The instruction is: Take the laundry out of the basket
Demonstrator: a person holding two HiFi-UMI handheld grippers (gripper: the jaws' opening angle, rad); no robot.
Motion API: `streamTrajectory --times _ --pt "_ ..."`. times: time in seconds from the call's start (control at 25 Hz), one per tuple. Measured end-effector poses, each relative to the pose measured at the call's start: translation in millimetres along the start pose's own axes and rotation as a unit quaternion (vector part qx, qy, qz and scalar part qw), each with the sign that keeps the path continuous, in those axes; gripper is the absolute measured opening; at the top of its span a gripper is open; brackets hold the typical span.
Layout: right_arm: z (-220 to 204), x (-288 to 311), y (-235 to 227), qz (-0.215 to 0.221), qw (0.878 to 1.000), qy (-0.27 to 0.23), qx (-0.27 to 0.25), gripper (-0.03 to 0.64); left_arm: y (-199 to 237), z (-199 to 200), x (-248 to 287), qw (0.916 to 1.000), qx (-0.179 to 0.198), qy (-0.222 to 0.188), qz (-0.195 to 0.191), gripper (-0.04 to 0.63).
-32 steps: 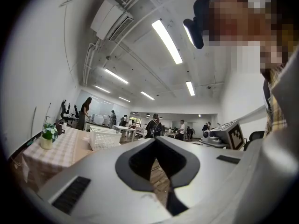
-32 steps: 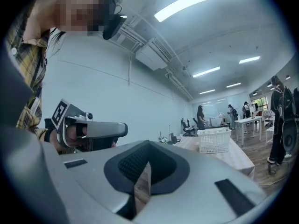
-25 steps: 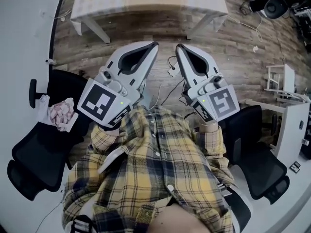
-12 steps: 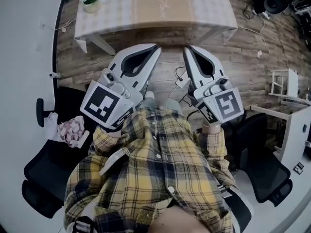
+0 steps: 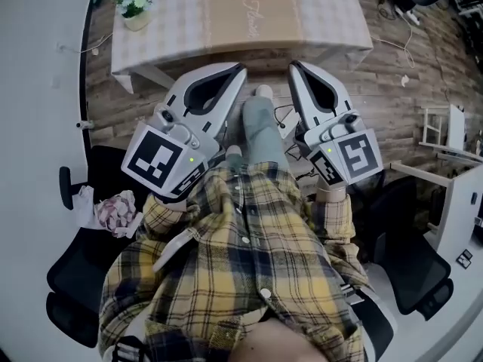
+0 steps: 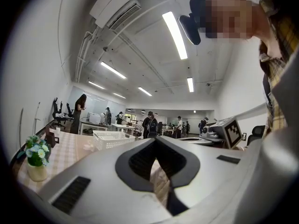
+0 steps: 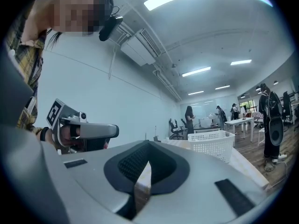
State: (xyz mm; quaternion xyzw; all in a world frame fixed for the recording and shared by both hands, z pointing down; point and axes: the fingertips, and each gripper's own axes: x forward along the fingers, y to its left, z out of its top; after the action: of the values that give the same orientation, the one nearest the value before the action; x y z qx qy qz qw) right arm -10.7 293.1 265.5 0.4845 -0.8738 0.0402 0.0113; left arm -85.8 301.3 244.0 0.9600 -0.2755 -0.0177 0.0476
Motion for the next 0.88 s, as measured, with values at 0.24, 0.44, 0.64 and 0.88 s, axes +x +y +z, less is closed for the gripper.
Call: streamTrajectory --times 0.24,0.44,0.64,0.88 --pt "4 50 -45 0.016 1.0 0.0 -0.005 -0.002 49 4 47 0.9999 0.005 -0.004 0.015 0.015" --pt "15 92 -100 0.026 1.0 0.0 -0.008 -0.002 90 9 102 0.9996 0.003 -0.005 0.026 0.015" --pt "28 128 -162 0.035 0.999 0.004 -0.01 -0.002 127 21 163 0.9991 0.003 -0.008 0.041 0.015" --pt "46 165 -235 0.048 0.999 0.006 -0.013 0.0 159 32 235 0.9986 0.003 -0.01 0.052 0.015"
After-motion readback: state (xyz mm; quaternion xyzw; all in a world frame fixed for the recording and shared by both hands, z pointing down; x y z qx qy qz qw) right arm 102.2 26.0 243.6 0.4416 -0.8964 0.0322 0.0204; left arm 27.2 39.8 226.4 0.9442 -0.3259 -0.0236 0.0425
